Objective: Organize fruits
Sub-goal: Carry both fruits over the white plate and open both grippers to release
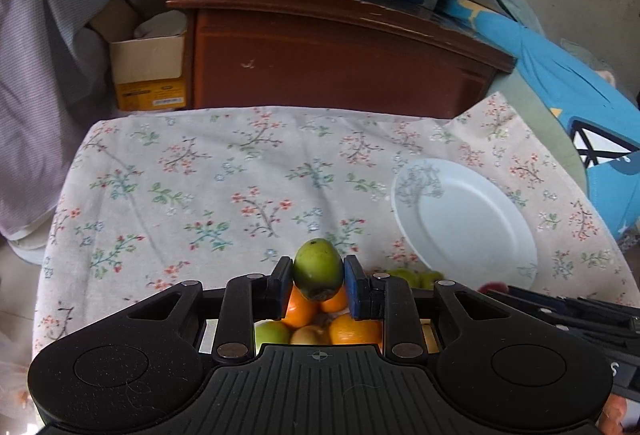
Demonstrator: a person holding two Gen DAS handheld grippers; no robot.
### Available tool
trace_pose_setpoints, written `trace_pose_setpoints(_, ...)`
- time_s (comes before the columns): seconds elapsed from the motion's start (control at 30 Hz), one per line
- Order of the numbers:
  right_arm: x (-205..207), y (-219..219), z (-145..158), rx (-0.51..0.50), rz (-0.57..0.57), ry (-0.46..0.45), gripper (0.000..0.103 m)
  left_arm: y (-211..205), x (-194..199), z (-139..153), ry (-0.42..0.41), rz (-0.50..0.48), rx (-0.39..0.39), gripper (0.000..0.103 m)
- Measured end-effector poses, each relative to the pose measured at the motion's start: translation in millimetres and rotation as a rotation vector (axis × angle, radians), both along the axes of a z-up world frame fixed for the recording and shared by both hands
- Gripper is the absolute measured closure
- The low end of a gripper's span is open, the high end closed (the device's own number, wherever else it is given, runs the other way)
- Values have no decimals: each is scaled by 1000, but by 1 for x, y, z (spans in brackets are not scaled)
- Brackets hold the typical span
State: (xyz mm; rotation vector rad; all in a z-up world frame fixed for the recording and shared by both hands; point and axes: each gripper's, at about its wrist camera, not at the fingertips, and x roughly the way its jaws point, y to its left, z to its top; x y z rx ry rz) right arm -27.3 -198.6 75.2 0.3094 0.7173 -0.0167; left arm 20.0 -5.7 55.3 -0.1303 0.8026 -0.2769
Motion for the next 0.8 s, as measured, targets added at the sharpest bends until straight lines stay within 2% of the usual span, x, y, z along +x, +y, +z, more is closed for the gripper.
trace_pose_setpoints(0.2,11,-37,3,48,-107,37,73,-38,9,3,19,-115,-25,78)
trace_pose_setpoints(0.37,20,-57,-2,32,-157,74,73,-67,16,2,19,-201,-28,78)
trace_pose_setpoints(0.5,23,-72,-11,90,-198,109,73,-86,24,-3,31,-244,-46,78)
trace_pose_setpoints(0.63,26,-77,-15,69,-225,111,73,-100,31,-9,41,-273,-47,78)
trace_pose_setpoints(0.8,32,-87,-24,92,-259,129,73,-110,40,-21,48,-291,-41,78)
